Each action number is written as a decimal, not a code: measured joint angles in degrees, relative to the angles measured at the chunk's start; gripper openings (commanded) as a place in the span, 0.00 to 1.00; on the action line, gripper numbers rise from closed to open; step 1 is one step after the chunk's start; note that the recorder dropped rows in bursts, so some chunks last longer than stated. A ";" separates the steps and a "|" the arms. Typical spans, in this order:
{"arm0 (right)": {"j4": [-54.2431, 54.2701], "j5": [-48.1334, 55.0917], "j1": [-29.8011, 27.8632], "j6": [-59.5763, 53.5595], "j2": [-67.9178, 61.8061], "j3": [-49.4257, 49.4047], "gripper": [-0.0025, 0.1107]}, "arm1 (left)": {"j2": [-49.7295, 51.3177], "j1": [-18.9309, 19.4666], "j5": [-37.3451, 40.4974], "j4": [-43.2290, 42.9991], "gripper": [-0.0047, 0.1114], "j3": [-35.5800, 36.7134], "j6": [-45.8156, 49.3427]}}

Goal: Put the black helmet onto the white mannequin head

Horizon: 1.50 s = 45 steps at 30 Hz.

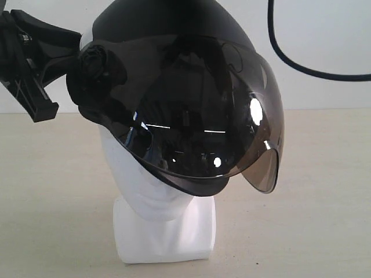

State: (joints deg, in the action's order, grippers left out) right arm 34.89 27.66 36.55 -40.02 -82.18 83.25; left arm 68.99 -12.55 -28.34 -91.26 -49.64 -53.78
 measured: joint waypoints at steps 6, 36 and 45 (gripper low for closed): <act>0.00 0.00 0.00 0.00 0.00 0.00 0.02 | 0.00 0.00 0.00 0.22 0.08 0.13 0.00; 1.63 1.07 0.48 0.12 -0.25 0.00 0.02 | 0.90 -0.68 -0.32 2.02 0.08 11.94 0.78; 1.63 1.18 0.48 0.12 -0.25 0.00 0.02 | 0.55 -0.68 2.75 2.02 0.08 11.94 0.53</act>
State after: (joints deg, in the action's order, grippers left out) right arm 36.52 28.84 37.04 -39.90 -82.42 83.25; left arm 69.54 -13.23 -25.59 -89.24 -37.69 -53.24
